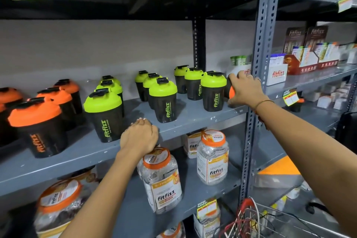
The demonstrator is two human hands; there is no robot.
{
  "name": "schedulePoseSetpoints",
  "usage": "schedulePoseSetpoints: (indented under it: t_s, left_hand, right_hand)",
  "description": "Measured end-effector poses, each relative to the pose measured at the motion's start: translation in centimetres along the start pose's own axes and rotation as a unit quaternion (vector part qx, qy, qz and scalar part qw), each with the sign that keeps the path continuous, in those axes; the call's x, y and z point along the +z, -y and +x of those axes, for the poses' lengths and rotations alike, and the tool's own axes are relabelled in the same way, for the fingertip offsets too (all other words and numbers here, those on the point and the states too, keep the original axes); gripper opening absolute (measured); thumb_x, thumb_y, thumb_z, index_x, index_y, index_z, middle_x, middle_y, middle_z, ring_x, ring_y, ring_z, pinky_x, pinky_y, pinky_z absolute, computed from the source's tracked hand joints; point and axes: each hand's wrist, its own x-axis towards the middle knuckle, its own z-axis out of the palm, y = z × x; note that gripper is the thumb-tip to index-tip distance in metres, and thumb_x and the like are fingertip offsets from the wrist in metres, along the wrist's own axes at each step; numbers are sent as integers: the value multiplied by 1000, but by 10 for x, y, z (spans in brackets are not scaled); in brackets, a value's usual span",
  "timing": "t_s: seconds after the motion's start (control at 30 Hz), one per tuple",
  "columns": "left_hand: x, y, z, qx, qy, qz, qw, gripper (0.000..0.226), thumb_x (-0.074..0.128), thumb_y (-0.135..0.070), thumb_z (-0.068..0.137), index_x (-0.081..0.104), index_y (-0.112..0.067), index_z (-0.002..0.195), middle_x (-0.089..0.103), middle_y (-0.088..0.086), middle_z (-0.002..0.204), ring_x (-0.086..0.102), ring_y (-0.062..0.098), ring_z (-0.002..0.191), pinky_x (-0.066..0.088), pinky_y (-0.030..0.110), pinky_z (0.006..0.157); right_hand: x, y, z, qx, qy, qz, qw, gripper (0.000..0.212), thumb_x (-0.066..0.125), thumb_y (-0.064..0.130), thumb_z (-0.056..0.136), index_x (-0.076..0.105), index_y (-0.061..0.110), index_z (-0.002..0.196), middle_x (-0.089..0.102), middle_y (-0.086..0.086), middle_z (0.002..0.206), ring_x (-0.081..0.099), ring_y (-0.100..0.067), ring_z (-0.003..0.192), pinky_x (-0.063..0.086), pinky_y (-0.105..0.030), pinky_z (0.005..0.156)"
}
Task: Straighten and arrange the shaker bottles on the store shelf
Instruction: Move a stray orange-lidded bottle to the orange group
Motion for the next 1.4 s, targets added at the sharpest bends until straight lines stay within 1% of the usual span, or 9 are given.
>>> schedulePoseSetpoints:
  t_s: [0.27, 0.4, 0.5, 0.63, 0.8, 1.07, 1.2, 1.33, 1.4]
  left_hand:
    - [-7, -1, -15, 2, -2, 3, 1000, 49, 27, -32, 100, 54, -2, 128, 54, 17, 136, 51, 32, 123, 38, 38, 103]
    - [-9, 1, -26, 10, -8, 23, 1000, 51, 27, -33, 101, 49, -1, 134, 51, 17, 140, 49, 31, 126, 37, 38, 105]
    - [-12, 4, -38, 36, -11, 39, 999, 52, 26, -33, 101, 43, 0, 139, 47, 18, 144, 45, 31, 131, 33, 39, 108]
    - [-19, 9, -60, 78, -16, 9, 997, 52, 27, -31, 102, 37, -1, 143, 41, 18, 150, 38, 31, 137, 25, 40, 114]
    - [-44, 41, -97, 145, -81, -46, 985, 49, 31, -28, 101, 40, -6, 144, 43, 12, 150, 34, 20, 142, 15, 29, 120]
    - [-113, 185, -170, 195, -245, -33, 949, 41, 44, -17, 94, 61, 2, 126, 61, 16, 131, 56, 26, 126, 39, 41, 111]
    - [-136, 279, -208, 130, -297, 44, 945, 43, 42, -17, 95, 57, 3, 130, 57, 17, 136, 53, 27, 129, 37, 42, 112]
    - [-150, 363, -232, -70, -266, 62, 960, 47, 36, -23, 101, 43, -3, 142, 43, 13, 149, 38, 23, 140, 16, 31, 120]
    - [-157, 400, -235, -162, -218, 46, 961, 52, 29, -29, 103, 33, -4, 148, 31, 13, 156, 26, 22, 146, 10, 33, 122]
  right_hand:
    - [-38, -2, -27, 62, -97, 125, 985, 89, 87, 43, 61, 44, 10, 131, 46, -22, 126, 45, -46, 117, 51, -60, 84]
    - [-70, -3, -38, 92, -160, 177, 967, 89, 91, 39, 58, 44, 2, 125, 51, -30, 119, 50, -50, 110, 48, -58, 87]
    - [-109, 16, -45, 80, -214, 226, 947, 86, 89, 38, 58, 45, 4, 124, 56, -28, 120, 53, -48, 110, 44, -54, 93]
    - [-165, 70, -60, 20, -276, 330, 903, 81, 81, 44, 55, 50, 16, 125, 59, -22, 121, 55, -40, 113, 44, -51, 96]
    - [-219, 160, -78, -55, -264, 418, 868, 79, 72, 53, 56, 54, 28, 128, 57, -14, 128, 52, -30, 119, 42, -43, 96]
    - [-257, 314, -107, -171, -211, 540, 797, 89, 76, 54, 54, 45, 20, 131, 60, -6, 128, 56, -27, 117, 44, -42, 97]
    - [-272, 394, -124, -256, -185, 550, 773, 85, 81, 49, 56, 45, 20, 127, 59, 2, 119, 58, -27, 113, 46, -43, 95]
    - [-287, 468, -142, -328, -169, 527, 766, 80, 75, 54, 52, 50, 25, 121, 59, -2, 121, 56, -23, 113, 44, -38, 92]
    - [-290, 505, -149, -362, -146, 505, 769, 77, 75, 54, 52, 53, 27, 120, 57, -3, 122, 54, -22, 114, 45, -38, 94]
